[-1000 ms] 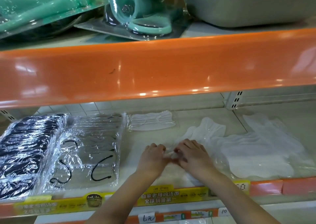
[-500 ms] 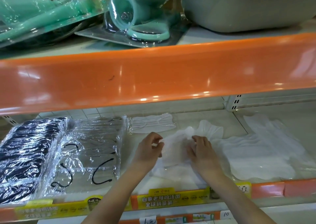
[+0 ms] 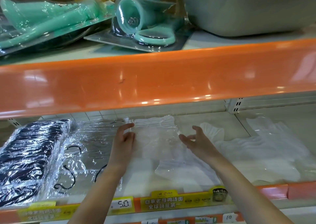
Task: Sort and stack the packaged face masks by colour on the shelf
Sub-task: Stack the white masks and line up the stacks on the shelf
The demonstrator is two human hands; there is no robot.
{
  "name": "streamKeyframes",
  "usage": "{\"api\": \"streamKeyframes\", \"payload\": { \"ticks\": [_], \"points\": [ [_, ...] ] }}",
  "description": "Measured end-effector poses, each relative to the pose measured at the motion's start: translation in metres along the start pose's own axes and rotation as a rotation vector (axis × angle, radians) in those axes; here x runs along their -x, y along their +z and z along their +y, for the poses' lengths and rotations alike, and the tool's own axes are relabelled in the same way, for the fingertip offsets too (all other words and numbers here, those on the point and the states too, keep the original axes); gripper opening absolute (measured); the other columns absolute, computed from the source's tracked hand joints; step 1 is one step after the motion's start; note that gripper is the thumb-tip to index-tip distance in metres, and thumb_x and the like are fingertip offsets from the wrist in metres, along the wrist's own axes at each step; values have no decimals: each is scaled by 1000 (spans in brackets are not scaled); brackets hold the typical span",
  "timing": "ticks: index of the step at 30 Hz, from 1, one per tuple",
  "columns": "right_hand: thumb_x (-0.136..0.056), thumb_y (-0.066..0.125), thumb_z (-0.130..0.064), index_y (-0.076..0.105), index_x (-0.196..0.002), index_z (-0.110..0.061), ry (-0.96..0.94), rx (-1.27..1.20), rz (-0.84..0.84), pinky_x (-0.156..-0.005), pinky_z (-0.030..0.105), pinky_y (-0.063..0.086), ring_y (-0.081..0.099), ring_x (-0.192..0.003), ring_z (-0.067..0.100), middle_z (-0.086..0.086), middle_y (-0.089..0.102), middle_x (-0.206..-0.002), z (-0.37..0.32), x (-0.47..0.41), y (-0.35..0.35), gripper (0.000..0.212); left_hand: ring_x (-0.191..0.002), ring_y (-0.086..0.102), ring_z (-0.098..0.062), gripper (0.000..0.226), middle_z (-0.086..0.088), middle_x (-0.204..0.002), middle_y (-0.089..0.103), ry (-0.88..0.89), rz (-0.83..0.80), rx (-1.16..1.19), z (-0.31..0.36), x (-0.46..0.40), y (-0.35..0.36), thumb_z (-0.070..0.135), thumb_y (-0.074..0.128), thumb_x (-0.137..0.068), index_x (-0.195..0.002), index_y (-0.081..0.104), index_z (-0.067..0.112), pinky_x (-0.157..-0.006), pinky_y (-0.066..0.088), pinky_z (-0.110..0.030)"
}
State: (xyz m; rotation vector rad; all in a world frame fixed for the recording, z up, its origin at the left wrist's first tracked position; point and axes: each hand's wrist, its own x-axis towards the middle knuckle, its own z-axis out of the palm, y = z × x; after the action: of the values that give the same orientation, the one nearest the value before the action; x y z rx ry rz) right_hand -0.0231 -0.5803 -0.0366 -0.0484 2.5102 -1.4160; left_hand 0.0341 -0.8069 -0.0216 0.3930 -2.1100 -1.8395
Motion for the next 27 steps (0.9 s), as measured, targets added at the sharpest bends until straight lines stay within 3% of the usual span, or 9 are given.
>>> {"api": "streamKeyframes", "payload": {
  "ticks": [2, 4, 7, 10, 14, 18, 21, 24, 27],
  "points": [
    [-90, 62, -42, 24, -146, -9, 49, -18, -102, -69, 21, 43, 60, -79, 9, 4, 65, -102, 0, -4, 2, 75, -70, 43, -18, 32, -9, -80, 55, -1, -3, 11, -2, 2, -1, 1, 41, -99, -109, 58, 26, -55, 36, -25],
    [-89, 65, -36, 39, -135, -13, 88, -50, -183, -56, 16, 39, 58, -71, 8, 6, 66, -100, 2, -6, 4, 58, -61, 44, -9, 30, -7, -77, 54, 38, -8, 32, -2, 4, -2, 1, 44, -99, -109, 59, 25, -51, 36, -18],
    [-88, 68, -26, 57, -88, -16, 42, -77, -280, -46, 16, 32, 45, -54, 10, 2, 58, -70, 6, -5, 4, 15, -52, 42, -3, 28, -2, -74, 53, 70, -10, 85, -1, 6, -3, -1, 45, -98, -112, 58, 20, -48, 37, -14],
    [-89, 66, -16, 45, -66, -14, -3, -118, -237, -45, 17, 27, 34, -47, 8, -5, 40, -55, 7, -5, 4, 31, -65, 49, -14, 31, 2, -81, 56, 112, 61, 2, -8, -1, -6, -2, 48, -96, -117, 52, 19, -58, 44, -25],
    [-89, 65, -16, 44, -66, -16, -99, -265, 3, -51, 19, 28, 37, -60, 12, -5, 39, -61, -1, -6, 0, 31, -93, 58, -23, 45, -10, -113, 55, 157, 185, -305, -23, -8, -8, 1, 51, -93, -135, 40, 13, -80, 52, -44],
    [-88, 63, -15, 46, -69, -12, -166, -278, 158, -45, 13, 25, 33, -50, 3, -7, 38, -59, -7, -10, -5, 25, -125, 43, -36, 56, -18, -135, 41, 260, 180, -557, -27, 2, 2, -7, 52, -86, -139, 37, 3, -103, 36, -45],
    [-89, 57, -13, 54, -76, -4, -161, -177, 198, -45, 15, 28, 38, -49, 5, -2, 49, -63, -8, -16, -7, 16, -127, 40, -45, 65, -28, -136, 42, 398, 240, -716, -28, 9, 12, -17, 54, -74, -137, 40, -7, -106, 31, -50],
    [-94, 51, -15, 56, -82, -9, -89, -99, 214, -51, 27, 40, 47, -57, 14, 2, 56, -68, -2, -27, -8, 14, -127, 41, -46, 63, -30, -137, 41, 499, 292, -773, -27, 7, 16, -18, 55, -74, -135, 41, -8, -104, 35, -55],
    [-95, 50, -15, 56, -91, -11, -37, -67, 225, -60, 34, 48, 51, -62, 16, -1, 54, -73, 4, -40, -6, 9, -129, 40, -32, 52, -20, -139, 44, 513, 120, -765, -19, 6, 23, -9, 53, -83, -134, 46, 1, -104, 37, -47]
  ]
}}
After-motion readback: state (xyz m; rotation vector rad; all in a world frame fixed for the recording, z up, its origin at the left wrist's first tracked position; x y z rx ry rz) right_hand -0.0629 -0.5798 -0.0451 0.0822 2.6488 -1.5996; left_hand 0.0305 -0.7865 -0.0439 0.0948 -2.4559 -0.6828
